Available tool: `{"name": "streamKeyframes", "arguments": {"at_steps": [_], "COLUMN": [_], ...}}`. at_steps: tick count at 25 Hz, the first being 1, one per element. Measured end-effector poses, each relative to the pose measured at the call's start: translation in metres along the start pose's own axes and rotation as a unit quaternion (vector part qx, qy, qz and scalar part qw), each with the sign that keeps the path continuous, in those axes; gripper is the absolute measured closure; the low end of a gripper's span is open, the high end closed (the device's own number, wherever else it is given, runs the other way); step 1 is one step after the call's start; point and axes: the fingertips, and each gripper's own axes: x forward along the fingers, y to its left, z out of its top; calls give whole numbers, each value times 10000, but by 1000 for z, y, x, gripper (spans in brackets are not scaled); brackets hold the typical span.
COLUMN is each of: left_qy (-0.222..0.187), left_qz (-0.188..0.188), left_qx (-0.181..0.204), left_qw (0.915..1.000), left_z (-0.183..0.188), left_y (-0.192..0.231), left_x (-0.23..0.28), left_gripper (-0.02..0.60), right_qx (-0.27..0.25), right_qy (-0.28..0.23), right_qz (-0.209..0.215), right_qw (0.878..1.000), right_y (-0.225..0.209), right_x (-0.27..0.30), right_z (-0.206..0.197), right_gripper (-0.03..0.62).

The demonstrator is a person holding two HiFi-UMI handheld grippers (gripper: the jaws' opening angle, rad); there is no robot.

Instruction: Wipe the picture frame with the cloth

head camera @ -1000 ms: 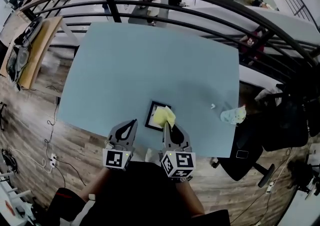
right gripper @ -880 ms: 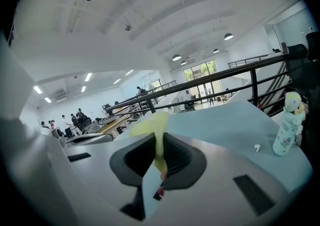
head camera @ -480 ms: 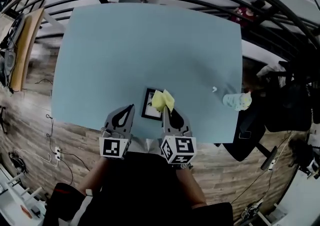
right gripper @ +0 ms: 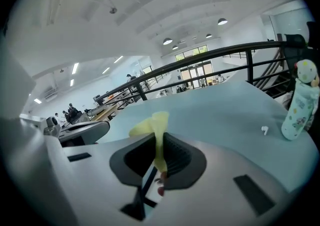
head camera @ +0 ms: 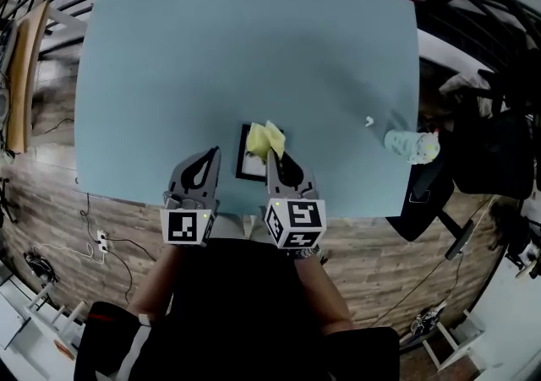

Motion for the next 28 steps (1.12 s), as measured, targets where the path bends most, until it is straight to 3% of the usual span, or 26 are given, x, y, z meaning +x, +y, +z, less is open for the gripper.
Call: {"name": "streamKeyframes", "arguments": {"at_steps": [8,28], "left_qy": [358,361], "left_qz": [90,-172], "left_qx": [-3,-140], "left_qw": [9993,9991], "left_z": [-22,-32], "left_y": [12,12], "left_x": [21,40], "left_gripper": [581,581], "right_qx": [-111,13], "right_qy": [571,1559], "right_qz": [45,80], "right_qw": [9983,9877], "right_y": [-6,-4], "right_x": [34,86], "right_z": [-36,-103], "right_gripper": [559,559]}}
